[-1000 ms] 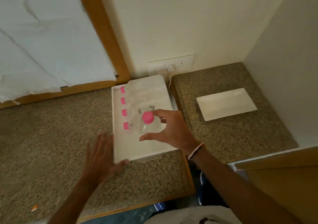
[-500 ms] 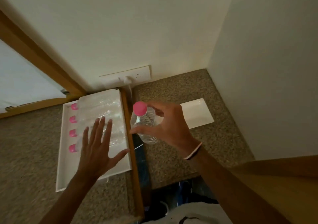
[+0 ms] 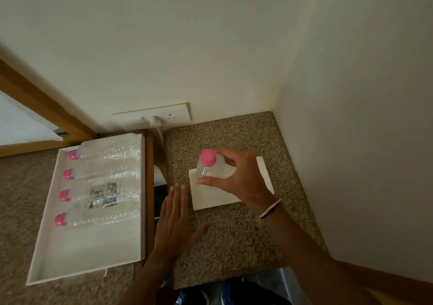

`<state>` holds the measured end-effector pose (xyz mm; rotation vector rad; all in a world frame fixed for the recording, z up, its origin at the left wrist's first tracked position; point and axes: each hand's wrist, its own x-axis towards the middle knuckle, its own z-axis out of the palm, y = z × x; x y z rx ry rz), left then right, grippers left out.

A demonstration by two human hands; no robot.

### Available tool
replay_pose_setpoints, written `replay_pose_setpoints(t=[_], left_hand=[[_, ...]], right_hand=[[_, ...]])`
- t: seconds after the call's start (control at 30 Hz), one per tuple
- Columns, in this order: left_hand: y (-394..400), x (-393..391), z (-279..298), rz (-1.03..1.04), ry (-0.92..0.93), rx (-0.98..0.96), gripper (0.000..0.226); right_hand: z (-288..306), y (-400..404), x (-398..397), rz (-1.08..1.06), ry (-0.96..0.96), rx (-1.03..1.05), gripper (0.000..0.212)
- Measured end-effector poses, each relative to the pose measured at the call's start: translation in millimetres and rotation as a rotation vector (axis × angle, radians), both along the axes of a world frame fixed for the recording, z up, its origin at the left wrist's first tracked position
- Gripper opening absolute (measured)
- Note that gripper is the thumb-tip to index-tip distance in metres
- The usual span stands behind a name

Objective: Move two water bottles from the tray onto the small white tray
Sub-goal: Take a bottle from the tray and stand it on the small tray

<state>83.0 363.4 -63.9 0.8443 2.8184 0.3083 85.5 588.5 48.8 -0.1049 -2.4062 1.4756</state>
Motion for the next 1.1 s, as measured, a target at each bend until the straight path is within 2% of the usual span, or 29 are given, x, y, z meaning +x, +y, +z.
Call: replay_pose_setpoints(t=[0.27, 0.6, 0.93, 1.1], left_hand=[[9.8, -0.6, -36.5, 0.026, -0.062, 0.002, 0.113], [9.3, 1.1, -40.3, 0.023, -0.024, 0.037, 0.11], [8.7, 1.3, -33.9, 0.025, -0.072, 0.009, 0.111], [4.9, 0.0, -23.4, -0.004, -0.058, 0.017, 0.115]], right_hand=[[-29.1, 4.2, -9.6, 0.153, -0.09, -0.039, 0.061], [-36.2, 10.3, -10.4, 0.171, -0.134, -0.072, 0.057], [-33.6, 8.7, -7.4, 0.159, -0.195, -0.089, 0.057], [-18.7, 11.4, -7.8, 0.189, -0.212, -0.029, 0.072]])
